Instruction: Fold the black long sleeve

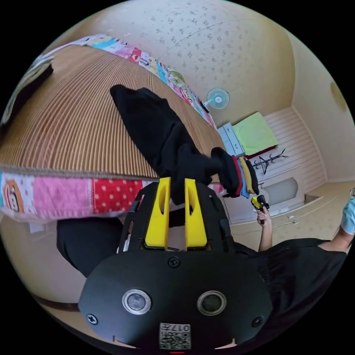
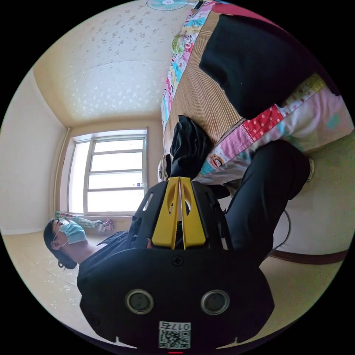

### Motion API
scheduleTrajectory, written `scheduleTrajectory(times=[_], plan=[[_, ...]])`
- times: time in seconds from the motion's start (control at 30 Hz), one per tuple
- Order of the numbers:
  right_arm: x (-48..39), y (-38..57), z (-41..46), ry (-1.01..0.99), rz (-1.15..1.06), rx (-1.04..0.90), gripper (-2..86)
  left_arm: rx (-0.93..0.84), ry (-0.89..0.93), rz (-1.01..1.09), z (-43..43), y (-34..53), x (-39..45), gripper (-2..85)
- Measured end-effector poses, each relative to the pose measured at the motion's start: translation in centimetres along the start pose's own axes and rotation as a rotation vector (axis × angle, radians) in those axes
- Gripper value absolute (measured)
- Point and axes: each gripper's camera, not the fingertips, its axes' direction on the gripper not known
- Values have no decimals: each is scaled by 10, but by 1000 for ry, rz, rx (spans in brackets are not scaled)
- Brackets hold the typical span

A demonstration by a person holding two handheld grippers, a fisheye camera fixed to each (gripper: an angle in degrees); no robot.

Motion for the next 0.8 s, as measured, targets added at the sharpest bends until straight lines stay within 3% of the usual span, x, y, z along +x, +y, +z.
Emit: scheduleTrajectory(times=[0.17,0.33,0.43,0.5,0.63,0.7,0.8], plan=[[11,-11,7,20,12,-32,3,9,38,101,15,2,56,110],[13,-19,24,-30,-18,-59,4,-219,-20,414,103,-56,172,134],[16,-19,35,-33,-22,-81,4,-309,-115,484,172,-89,206,145],[19,-16,40,-53,-24,-84,4,-365,-209,480,214,-108,209,151],[28,-3,44,-96,-32,-90,4,-478,-570,395,271,-125,162,133],[36,4,40,-96,-22,-78,4,-504,-557,379,267,-113,136,96],[55,16,30,-82,13,-49,5,-438,-393,357,217,-90,107,45]])
